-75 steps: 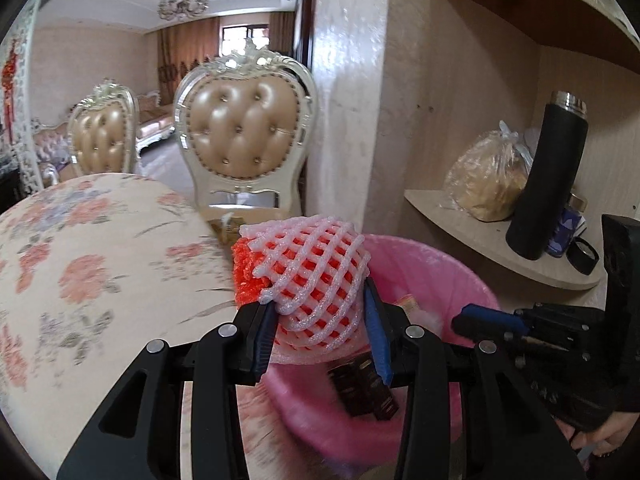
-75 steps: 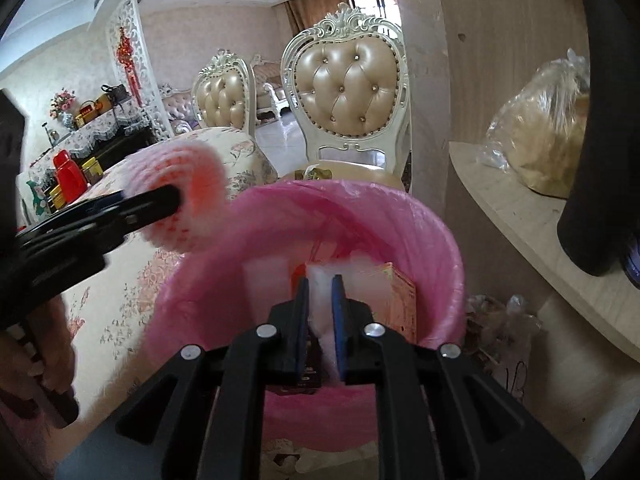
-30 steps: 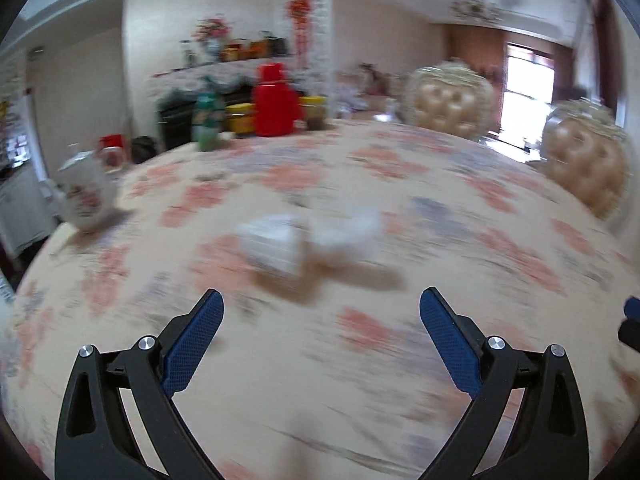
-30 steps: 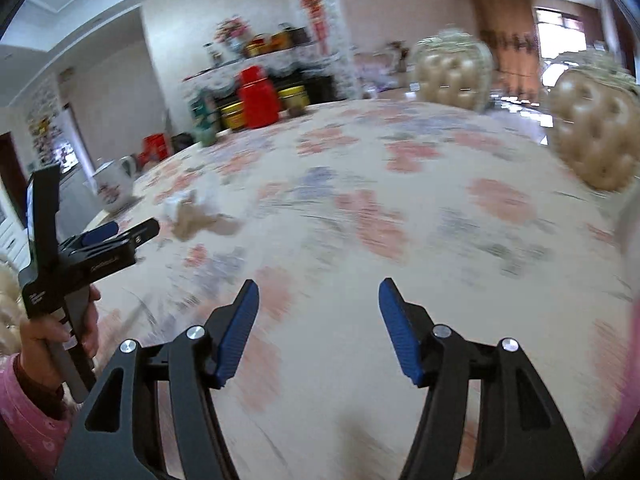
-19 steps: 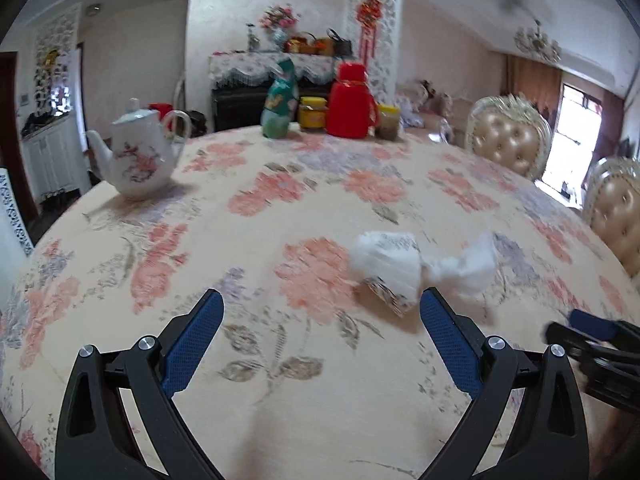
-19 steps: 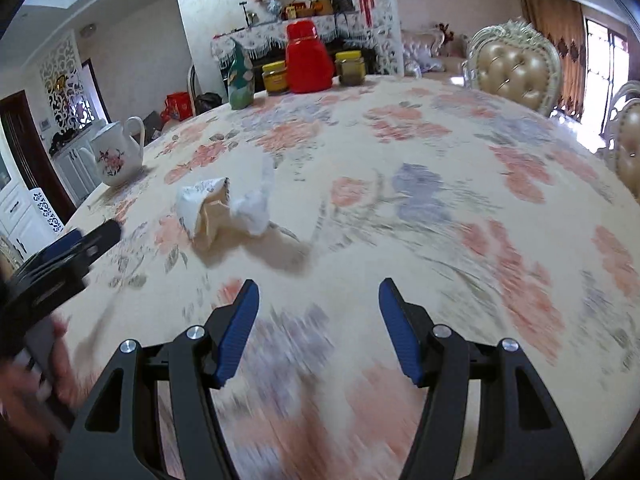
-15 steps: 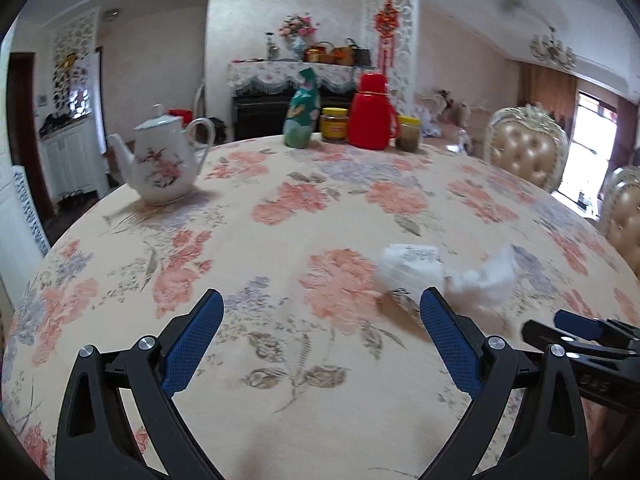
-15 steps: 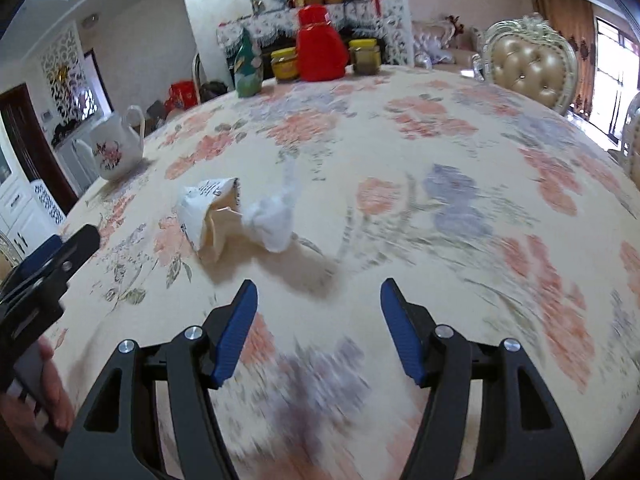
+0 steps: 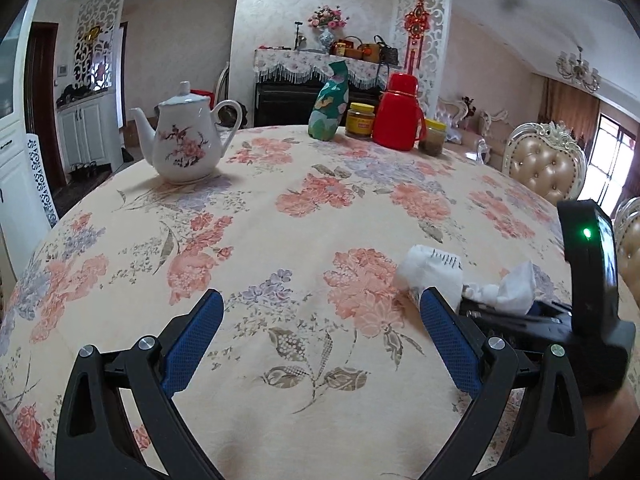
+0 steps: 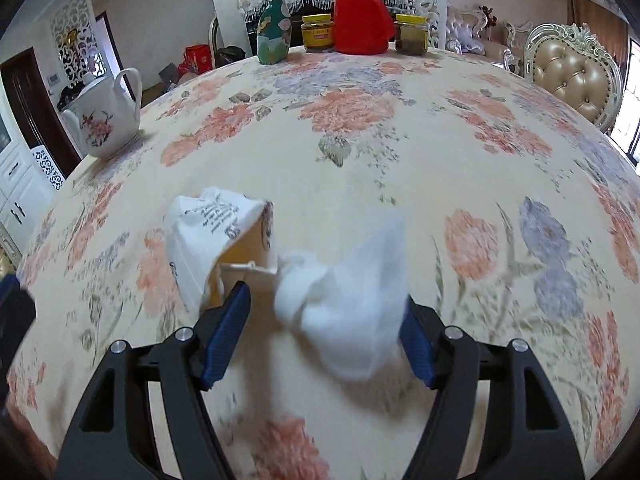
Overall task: Collect trash
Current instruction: 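Grasp the crumpled white tissue with the right tool while the left tool grasps the tissue wrapper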
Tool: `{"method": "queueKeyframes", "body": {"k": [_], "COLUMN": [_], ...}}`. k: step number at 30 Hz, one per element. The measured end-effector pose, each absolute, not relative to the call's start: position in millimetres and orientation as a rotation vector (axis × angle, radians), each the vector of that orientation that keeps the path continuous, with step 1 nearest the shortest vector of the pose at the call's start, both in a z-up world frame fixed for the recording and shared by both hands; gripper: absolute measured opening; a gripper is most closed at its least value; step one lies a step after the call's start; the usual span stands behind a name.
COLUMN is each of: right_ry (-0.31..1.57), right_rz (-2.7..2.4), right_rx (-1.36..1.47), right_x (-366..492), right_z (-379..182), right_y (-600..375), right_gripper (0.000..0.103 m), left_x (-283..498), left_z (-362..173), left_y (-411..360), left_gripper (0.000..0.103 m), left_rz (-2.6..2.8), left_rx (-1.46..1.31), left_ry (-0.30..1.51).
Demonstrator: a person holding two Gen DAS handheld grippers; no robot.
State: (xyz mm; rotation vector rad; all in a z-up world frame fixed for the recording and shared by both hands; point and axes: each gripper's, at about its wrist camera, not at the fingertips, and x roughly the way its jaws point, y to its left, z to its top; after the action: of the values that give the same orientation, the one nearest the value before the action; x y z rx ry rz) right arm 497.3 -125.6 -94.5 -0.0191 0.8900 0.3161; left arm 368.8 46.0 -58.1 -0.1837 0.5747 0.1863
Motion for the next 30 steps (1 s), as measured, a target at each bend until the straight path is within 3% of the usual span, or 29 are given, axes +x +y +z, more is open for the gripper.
{"method": "queueKeyframes", "body": {"k": [1,2,3,8,22,30], "right_ry": [0.889,0.896,0.901,0.83,0.796,0.811], "right_rz": [0.32,0.326,0.333,0.321,0.218,0.177], "right_rx": [-0.017,-0.013,-0.009,0.002,0.048,0.085], "right_x": [499.3,502.6,503.7,484.5,396.2,387.9], "right_z": [-94.7,-95.8,-96.5,-84.5,-80.5,-84.7], "right_y": [-125.0,-124.0,-123.1,-133.2,-215.8,-233.7], "right_gripper": [0.062,0.039,0.029,0.024,0.024,0.024], "left_x": [369.2,369.8,369.9,371.9,370.2,387.1], "left_z": [-58.6,-59.3,-60.1,-63.3,-68.6,-71.9], "left_y": [46.0,45.7,45.5,43.2,20.1,-8.7], "left_gripper": [0.093,0.093,0.093,0.093,0.093,0.093], "left_rz": [0.187,0.188,0.187,0.186,0.068,-0.007], "left_rx": [-0.184,-0.184,-0.183,-0.173,-0.125,-0.165], "left_ry": [0.578,0.582,0.584,0.595,0.614,0.738]}}
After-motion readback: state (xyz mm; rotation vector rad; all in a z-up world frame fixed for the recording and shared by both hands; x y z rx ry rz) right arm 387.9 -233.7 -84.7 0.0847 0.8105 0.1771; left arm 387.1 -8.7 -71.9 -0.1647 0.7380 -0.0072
